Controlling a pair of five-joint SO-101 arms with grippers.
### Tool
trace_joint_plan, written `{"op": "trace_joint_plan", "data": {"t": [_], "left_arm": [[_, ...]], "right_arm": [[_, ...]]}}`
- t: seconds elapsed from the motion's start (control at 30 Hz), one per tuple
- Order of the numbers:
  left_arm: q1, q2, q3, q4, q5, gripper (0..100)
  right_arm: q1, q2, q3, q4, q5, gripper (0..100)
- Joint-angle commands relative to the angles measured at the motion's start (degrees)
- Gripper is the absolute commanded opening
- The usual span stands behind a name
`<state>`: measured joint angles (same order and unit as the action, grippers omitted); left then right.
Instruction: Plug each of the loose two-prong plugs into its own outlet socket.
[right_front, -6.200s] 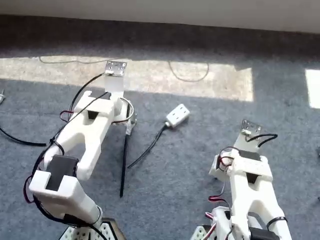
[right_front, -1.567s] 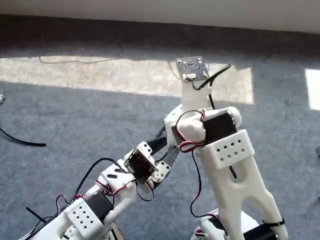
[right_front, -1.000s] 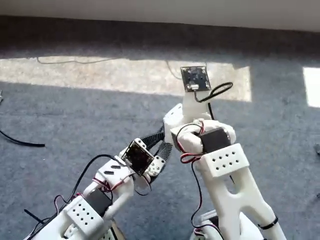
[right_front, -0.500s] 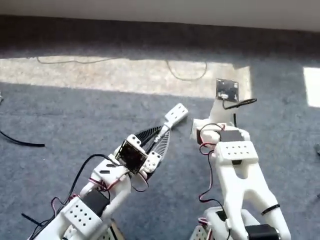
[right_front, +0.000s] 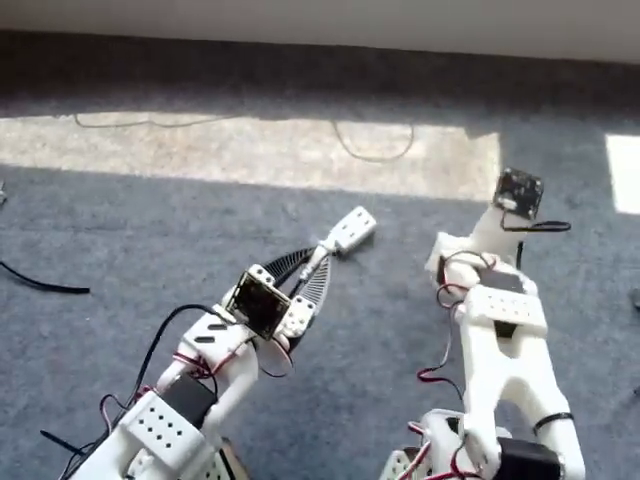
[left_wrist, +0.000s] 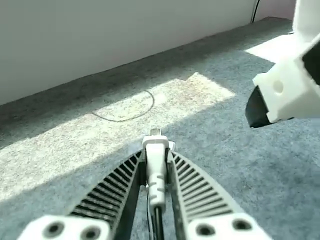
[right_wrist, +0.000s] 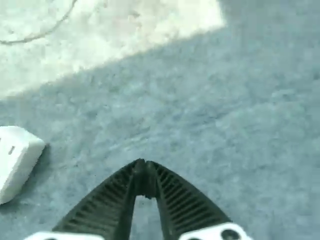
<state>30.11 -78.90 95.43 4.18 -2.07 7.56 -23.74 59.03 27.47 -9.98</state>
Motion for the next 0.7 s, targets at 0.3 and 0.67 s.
{"op": "trace_joint_plan", "data": {"t": [0.3, 0.67], "left_arm": [[-2.2, 4.4, -16.7, 12.1, 0.0, 0], [-4.4, 58.0, -60.4, 26.5, 2.3, 0]], "right_arm": [[6.5, 18.9, -10.9, 4.2, -0.1, 0.6], [6.5, 19.2, -11.6, 4.4, -0.1, 0.6]]}}
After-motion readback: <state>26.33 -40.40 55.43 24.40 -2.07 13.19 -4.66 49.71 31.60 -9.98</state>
